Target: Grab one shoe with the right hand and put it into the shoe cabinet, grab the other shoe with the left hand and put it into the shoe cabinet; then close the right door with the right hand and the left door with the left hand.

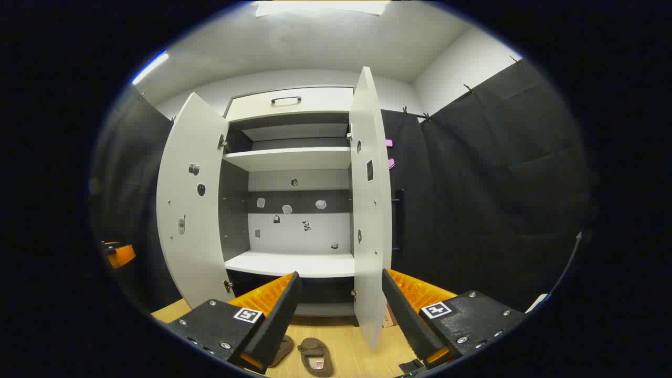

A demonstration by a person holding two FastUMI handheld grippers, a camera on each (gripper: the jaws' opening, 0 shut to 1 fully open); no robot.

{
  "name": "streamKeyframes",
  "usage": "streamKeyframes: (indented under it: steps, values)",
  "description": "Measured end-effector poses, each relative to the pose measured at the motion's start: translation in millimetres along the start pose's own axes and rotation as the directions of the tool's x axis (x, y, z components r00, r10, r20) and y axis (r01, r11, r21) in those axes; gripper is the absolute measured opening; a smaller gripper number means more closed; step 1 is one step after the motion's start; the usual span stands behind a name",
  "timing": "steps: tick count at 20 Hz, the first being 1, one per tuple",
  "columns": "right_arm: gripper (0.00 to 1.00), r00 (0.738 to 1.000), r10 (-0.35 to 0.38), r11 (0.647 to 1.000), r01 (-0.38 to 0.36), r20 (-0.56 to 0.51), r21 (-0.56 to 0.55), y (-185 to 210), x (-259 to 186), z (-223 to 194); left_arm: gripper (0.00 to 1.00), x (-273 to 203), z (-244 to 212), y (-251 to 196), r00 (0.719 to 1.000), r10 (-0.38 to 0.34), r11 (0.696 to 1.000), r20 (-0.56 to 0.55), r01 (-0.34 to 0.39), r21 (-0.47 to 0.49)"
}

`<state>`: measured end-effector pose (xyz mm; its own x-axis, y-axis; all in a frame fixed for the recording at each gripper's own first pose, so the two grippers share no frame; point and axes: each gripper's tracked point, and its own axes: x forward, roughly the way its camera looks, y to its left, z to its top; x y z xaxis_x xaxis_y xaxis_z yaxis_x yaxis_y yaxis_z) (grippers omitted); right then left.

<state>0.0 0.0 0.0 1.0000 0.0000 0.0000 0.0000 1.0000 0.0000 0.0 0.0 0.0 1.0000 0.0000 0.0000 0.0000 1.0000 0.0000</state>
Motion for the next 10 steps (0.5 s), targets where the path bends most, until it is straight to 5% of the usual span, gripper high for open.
streamKeyframes:
  steps: [1, 10]
  values:
    - [0.94, 1.0, -0.002, 1.0, 0.002, 0.0, 0.002, -1.2, -2.6, 1.1, 0.94, 0.6, 0.1, -4.1, 1.0, -0.008, 1.0, 0.001, 0.008, 0.005]
    - [0.94, 1.0, -0.023, 1.0, 0.023, -0.02, -0.016, -5.6, -11.5, -6.4, 0.94, -0.6, -3.5, -31.2, 0.997, -0.074, 0.997, -0.013, 0.074, 0.014]
